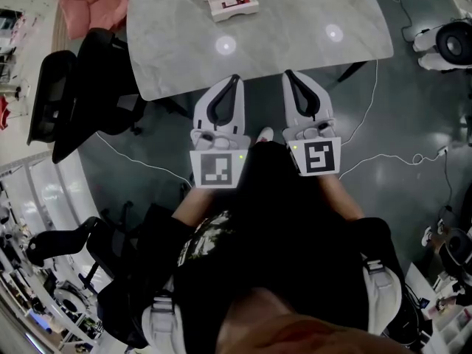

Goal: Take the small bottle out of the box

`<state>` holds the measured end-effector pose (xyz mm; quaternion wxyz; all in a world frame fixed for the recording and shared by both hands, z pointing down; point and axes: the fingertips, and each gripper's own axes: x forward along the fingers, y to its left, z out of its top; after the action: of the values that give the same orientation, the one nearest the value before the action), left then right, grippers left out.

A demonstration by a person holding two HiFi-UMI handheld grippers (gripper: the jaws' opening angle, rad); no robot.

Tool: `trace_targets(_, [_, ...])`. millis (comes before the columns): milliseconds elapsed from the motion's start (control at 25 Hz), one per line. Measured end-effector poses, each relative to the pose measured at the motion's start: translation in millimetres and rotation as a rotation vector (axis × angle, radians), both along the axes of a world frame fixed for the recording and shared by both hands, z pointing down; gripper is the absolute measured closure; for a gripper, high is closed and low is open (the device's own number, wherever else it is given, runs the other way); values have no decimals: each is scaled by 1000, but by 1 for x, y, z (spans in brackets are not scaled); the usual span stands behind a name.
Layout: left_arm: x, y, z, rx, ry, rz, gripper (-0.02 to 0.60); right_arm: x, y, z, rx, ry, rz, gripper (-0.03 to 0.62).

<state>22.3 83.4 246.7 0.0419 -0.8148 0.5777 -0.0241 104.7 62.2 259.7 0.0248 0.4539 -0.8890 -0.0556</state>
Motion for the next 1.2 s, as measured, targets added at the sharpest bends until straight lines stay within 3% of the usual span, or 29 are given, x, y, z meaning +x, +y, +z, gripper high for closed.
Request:
trace_targets(360, [0,3,21,-73,6,-35,569,3,-2,10,-8,-4,-21,599])
trace_targets(720, [15,-24,19,-41,-3,11,569,21,-22,16,-37,19,18,599])
trace_targets(1200, [-18,-84,30,-99,-47,-17,569,-13,-88,30,-75,7,-24,599])
